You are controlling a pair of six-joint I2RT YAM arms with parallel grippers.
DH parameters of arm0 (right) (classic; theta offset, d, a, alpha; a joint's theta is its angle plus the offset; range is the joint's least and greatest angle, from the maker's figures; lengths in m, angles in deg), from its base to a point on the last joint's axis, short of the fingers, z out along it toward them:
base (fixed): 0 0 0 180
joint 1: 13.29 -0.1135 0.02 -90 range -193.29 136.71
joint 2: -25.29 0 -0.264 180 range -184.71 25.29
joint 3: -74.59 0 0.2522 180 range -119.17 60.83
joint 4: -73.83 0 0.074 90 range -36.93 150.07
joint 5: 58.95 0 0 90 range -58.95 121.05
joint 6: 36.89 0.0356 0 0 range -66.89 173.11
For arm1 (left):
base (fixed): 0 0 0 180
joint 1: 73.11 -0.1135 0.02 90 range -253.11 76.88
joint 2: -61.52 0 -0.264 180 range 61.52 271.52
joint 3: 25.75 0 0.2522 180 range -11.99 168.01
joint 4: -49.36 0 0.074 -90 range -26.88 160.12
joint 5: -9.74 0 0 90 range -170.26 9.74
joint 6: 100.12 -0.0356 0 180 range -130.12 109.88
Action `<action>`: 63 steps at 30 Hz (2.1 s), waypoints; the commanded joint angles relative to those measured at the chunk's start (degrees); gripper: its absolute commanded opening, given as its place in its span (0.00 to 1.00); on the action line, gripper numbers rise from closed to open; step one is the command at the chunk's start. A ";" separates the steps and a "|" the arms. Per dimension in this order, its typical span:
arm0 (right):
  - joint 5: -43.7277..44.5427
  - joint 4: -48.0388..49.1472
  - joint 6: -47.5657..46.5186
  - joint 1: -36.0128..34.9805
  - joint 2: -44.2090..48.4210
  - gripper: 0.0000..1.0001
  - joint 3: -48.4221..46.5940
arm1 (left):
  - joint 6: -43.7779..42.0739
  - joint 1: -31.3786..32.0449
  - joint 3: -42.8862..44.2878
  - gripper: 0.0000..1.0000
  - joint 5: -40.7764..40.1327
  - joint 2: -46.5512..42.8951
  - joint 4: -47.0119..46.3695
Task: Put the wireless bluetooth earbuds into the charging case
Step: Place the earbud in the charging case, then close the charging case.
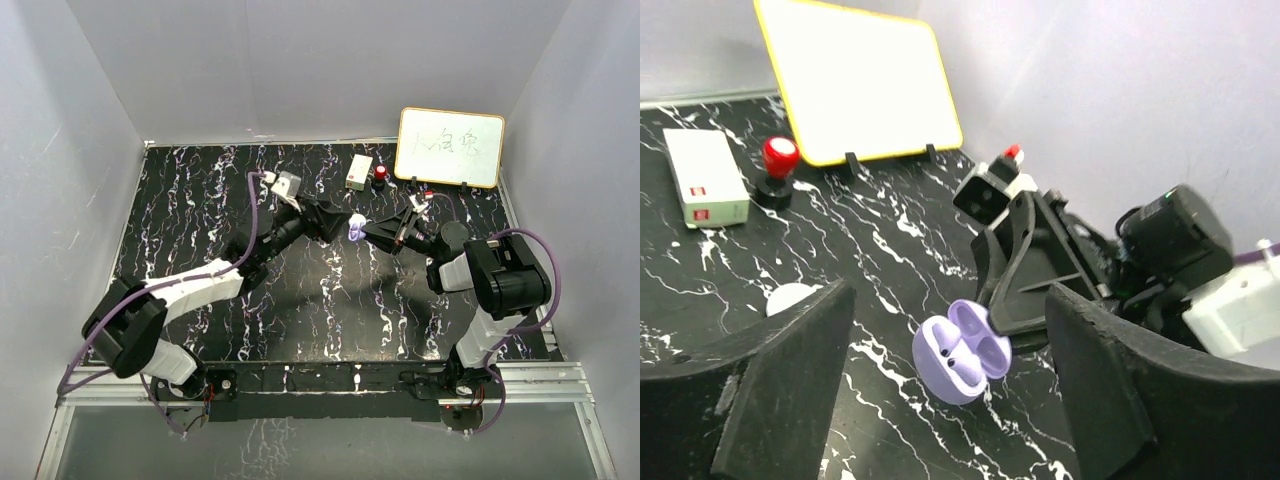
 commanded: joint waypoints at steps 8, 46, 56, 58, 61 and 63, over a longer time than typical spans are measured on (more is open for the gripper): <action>1.36 6.48 0.09 -0.24 -2.49 0.00 -3.21 | -5.50 1.49 -7.88 0.99 -9.27 -9.98 7.68; 3.02 10.29 5.09 -1.14 -1.53 0.00 -3.58 | -41.30 17.66 -8.95 0.99 -33.44 18.10 -44.63; 3.00 10.38 5.20 -1.13 -0.48 0.00 -2.82 | -40.88 17.29 -8.65 0.99 -33.75 18.76 -45.23; 2.94 10.46 5.18 -1.14 -0.41 0.00 -2.63 | -40.98 17.19 -8.42 0.99 -33.70 18.85 -44.96; 3.01 10.47 5.22 -1.12 -0.45 0.00 -2.29 | -41.03 17.03 -8.19 0.99 -33.67 18.98 -44.95; 2.97 10.47 5.21 -1.09 -0.40 0.00 -2.03 | -40.84 16.78 -8.00 0.99 -33.67 19.21 -44.96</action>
